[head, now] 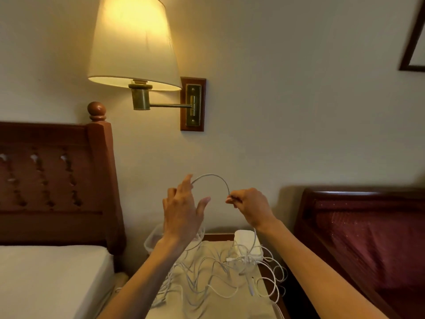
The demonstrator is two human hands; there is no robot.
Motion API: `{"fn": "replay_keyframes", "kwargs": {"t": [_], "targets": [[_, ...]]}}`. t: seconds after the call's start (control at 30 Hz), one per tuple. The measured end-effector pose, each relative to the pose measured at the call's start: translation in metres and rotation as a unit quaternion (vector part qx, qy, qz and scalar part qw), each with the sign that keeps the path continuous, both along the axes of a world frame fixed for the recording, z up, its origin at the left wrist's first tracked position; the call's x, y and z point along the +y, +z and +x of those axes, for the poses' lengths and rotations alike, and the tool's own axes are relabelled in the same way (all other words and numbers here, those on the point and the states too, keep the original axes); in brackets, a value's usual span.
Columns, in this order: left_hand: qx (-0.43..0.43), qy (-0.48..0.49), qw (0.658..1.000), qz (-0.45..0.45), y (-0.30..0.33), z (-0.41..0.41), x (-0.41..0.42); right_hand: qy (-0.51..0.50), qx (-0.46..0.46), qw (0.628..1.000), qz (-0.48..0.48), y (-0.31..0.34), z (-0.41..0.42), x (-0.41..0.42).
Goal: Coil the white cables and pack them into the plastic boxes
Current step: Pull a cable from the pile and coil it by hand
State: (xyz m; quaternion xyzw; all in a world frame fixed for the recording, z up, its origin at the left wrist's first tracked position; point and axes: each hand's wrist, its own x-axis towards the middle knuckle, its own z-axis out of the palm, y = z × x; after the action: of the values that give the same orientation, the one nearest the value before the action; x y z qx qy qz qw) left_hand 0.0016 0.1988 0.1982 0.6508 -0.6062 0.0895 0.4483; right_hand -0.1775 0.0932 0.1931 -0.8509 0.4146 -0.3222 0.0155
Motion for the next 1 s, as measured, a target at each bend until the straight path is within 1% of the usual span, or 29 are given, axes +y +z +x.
{"fn": "replay_keyframes", "kwargs": {"t": [0.03, 0.1, 0.13, 0.17, 0.2, 0.23, 0.3, 0.37, 0.4, 0.43, 0.47, 0.5, 0.53, 0.57, 0.6, 0.63, 0.67, 0.7, 0.73, 0.77, 0.83, 0.93, 1.0], "targets": [[-0.019, -0.013, 1.000, -0.008, 0.001, 0.005, -0.004, 0.003, -0.012, 1.000, 0.007, 0.000, -0.003, -0.001], [-0.055, -0.096, 0.993, -0.029, -0.001, 0.017, -0.010, 0.023, -0.069, 0.996, 0.046, -0.001, -0.010, -0.004], [-0.053, -0.130, 0.989, -0.043, -0.003, 0.025, -0.012, 0.034, -0.102, 0.992, 0.071, -0.001, -0.014, -0.006], [-0.039, -0.137, 0.988, -0.062, -0.003, 0.033, -0.012, 0.038, -0.125, 0.987, 0.092, -0.003, -0.018, -0.009], [-0.018, -0.119, 0.988, -0.091, -0.001, 0.042, -0.012, 0.034, -0.128, 0.985, 0.108, -0.008, -0.024, -0.011], [0.014, -0.095, 0.988, -0.123, 0.002, 0.051, -0.009, 0.022, -0.112, 0.985, 0.127, -0.015, -0.030, -0.012], [0.080, -0.062, 0.980, -0.172, 0.009, 0.068, 0.001, 0.003, -0.061, 0.980, 0.188, -0.039, -0.041, -0.010], [0.095, -0.038, 0.980, -0.168, 0.006, 0.081, 0.006, -0.011, -0.041, 0.969, 0.245, -0.063, -0.049, -0.006], [0.083, -0.017, 0.989, -0.122, 0.002, 0.088, 0.007, -0.013, -0.059, 0.964, 0.259, -0.071, -0.049, -0.004], [0.063, 0.014, 0.997, -0.032, -0.004, 0.093, 0.007, -0.015, -0.097, 0.959, 0.264, -0.074, -0.047, -0.001], [0.035, 0.064, 0.992, 0.099, -0.010, 0.096, 0.008, -0.021, -0.149, 0.952, 0.266, -0.074, -0.044, 0.000], [-0.015, 0.123, 0.969, 0.213, -0.016, 0.096, 0.012, -0.032, -0.207, 0.940, 0.269, -0.072, -0.040, 0.001], [-0.062, 0.172, 0.943, 0.277, -0.019, 0.091, 0.018, -0.043, -0.266, 0.921, 0.282, -0.069, -0.037, 0.003], [-0.098, 0.184, 0.944, 0.256, -0.025, 0.084, 0.023, -0.047, -0.317, 0.897, 0.305, -0.066, -0.033, 0.005], [-0.113, 0.158, 0.966, 0.168, -0.032, 0.071, 0.027, -0.042, -0.355, 0.873, 0.333, -0.063, -0.029, 0.006], [-0.098, 0.082, 0.988, 0.082, -0.038, 0.054, 0.033, -0.032, -0.379, 0.853, 0.358, -0.060, -0.026, 0.008], [-0.073, -0.019, 0.996, 0.047, -0.042, 0.033, 0.039, -0.024, -0.394, 0.838, 0.376, -0.056, -0.022, 0.010], [-0.037, -0.116, 0.991, 0.051, -0.046, 0.015, 0.040, -0.018, -0.405, 0.827, 0.389, -0.053, -0.019, 0.013], [-0.005, -0.177, 0.981, 0.080, -0.054, -0.001, 0.037, -0.012, -0.411, 0.819, 0.400, -0.051, -0.015, 0.016], [0.015, -0.204, 0.972, 0.113, -0.065, -0.013, 0.030, -0.006, -0.414, 0.814, 0.408, -0.049, -0.011, 0.018], [0.046, -0.201, 0.969, 0.139, -0.089, -0.025, 0.012, 0.004, -0.411, 0.813, 0.413, -0.045, -0.006, 0.024], [0.073, -0.186, 0.963, 0.180, -0.114, -0.040, 0.003, 0.016, -0.396, 0.828, 0.396, -0.037, -0.006, 0.030], [0.109, -0.177, 0.957, 0.200, -0.122, -0.052, 0.005, 0.018, -0.384, 0.841, 0.382, -0.032, -0.007, 0.032]]}}
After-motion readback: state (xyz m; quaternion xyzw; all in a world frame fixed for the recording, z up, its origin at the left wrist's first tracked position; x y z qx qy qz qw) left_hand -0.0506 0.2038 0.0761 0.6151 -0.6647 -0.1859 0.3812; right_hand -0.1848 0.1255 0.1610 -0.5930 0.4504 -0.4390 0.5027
